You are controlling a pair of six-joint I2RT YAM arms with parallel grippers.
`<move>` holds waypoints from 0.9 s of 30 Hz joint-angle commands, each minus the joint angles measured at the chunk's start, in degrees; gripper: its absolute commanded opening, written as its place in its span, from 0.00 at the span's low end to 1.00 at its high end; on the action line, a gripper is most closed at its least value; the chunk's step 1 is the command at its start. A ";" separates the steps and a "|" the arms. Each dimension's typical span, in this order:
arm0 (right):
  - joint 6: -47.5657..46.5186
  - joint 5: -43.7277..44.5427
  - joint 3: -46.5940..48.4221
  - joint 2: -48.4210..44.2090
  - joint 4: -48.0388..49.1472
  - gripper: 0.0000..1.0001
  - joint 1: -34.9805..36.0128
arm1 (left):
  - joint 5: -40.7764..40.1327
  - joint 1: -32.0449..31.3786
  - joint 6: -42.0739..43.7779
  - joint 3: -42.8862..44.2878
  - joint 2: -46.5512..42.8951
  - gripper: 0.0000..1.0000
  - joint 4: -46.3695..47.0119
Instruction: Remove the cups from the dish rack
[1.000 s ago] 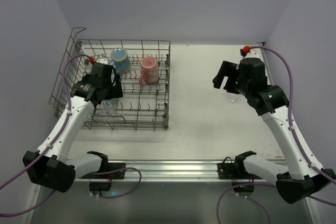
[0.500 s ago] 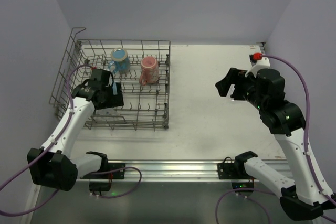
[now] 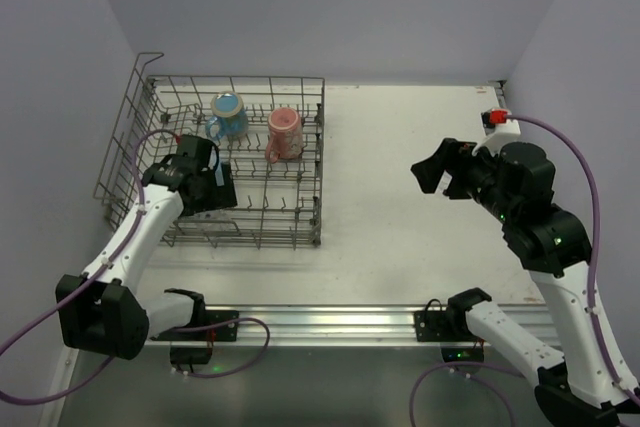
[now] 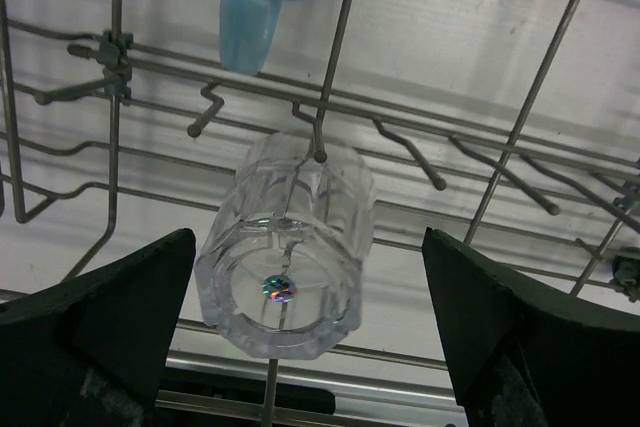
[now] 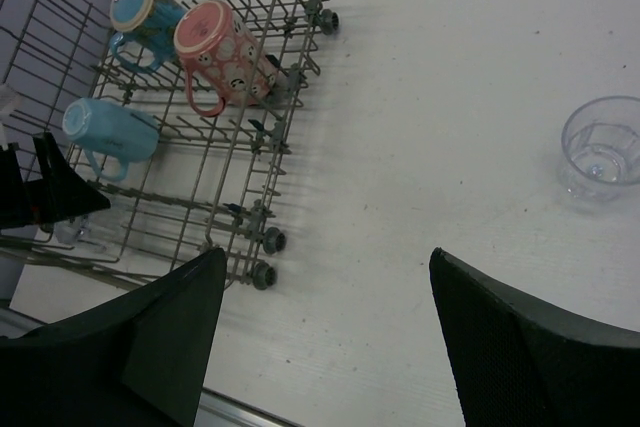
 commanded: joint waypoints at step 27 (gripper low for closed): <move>-1.40 -0.43 -0.75 -1.63 0.27 0.85 0.29 | 4.16 0.46 -2.16 -3.09 2.33 0.88 -4.37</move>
